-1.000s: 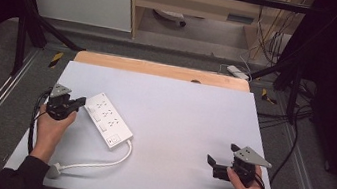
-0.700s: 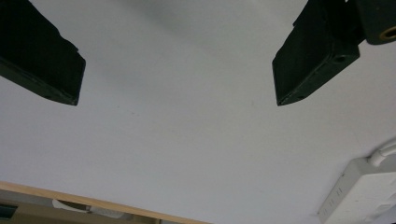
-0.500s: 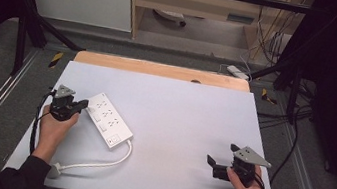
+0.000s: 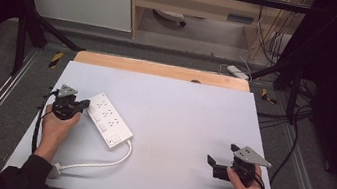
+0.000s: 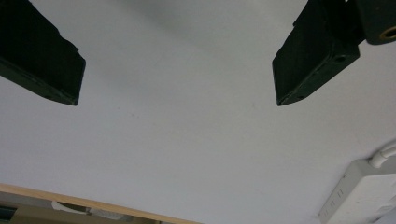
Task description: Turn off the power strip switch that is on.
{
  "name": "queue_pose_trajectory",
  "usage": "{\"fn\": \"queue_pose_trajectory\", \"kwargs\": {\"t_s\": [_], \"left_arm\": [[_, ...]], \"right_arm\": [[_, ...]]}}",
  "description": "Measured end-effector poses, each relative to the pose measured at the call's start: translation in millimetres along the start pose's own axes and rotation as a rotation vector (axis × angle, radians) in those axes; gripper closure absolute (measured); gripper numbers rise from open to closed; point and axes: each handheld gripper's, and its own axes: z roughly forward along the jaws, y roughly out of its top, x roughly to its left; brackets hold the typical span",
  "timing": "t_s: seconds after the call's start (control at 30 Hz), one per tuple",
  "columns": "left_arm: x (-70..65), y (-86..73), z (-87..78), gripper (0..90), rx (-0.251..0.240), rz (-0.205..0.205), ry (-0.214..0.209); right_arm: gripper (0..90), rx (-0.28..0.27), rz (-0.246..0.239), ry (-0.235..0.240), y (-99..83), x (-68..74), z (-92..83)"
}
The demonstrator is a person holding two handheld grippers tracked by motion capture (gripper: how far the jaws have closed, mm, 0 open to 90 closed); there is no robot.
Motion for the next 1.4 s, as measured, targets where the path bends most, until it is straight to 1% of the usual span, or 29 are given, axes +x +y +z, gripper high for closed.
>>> {"fn": "queue_pose_trajectory", "kwargs": {"t_s": [0.63,0.83,1.4], "left_arm": [[0.3,-0.8,3.6,90.0,0.014,0.001,0.000],[0.0,-0.8,4.3,90.0,0.011,0.001,0.002],[0.8,-1.4,4.8,90.0,0.009,-0.011,-0.013]], "right_arm": [[3.1,0.001,0.000,0.001,-0.1,0.0,0.0],[3.1,0.002,0.001,0.001,-0.1,0.1,0.0],[3.1,0.002,0.002,0.003,-0.1,0.2,-0.4]]}}
